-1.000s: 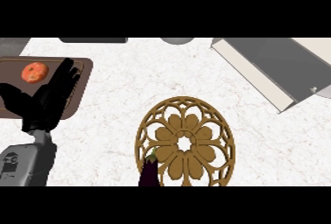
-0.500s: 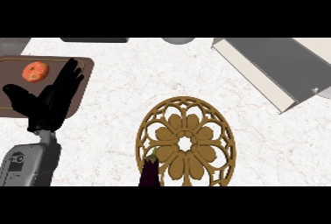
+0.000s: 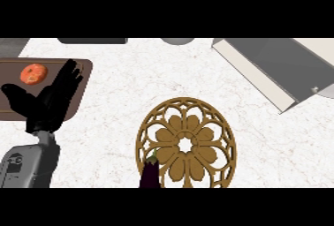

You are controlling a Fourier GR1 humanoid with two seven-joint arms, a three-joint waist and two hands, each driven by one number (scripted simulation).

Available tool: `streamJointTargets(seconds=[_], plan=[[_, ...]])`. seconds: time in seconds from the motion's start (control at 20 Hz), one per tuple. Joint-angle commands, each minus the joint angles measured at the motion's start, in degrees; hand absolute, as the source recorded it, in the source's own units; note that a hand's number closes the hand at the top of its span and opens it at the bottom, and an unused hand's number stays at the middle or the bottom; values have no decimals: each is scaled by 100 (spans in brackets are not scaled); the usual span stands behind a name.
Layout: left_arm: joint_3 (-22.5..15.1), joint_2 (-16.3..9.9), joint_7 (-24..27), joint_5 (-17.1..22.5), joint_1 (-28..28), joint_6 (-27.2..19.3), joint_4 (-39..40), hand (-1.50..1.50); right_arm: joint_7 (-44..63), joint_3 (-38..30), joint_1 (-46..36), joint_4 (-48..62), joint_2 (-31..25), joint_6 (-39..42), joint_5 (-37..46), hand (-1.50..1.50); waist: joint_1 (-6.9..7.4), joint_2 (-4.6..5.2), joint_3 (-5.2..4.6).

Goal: Pick the tomato from the placemat and place it in the tiered shelf

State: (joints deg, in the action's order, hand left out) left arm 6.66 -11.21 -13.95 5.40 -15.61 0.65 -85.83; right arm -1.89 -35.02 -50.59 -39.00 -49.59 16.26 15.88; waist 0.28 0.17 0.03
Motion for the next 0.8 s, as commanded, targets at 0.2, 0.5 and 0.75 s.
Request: streamJointTargets(seconds=[0.2,0.5,0.75], plan=[[6,-11,-55,-39,-212,-9,107,0,-575,-610,276,1056,-1295,1320,-640,-150,-3,14,5],[22,-17,35,-24,229,36,-240,0,-1936,-780,1184,1371,-1808,2307,-800,-150,11,10,13],[-56,103,-24,8,353,30,-409,0,-2867,-574,1684,1183,-1950,2526,-648,-150,13,-7,8]])
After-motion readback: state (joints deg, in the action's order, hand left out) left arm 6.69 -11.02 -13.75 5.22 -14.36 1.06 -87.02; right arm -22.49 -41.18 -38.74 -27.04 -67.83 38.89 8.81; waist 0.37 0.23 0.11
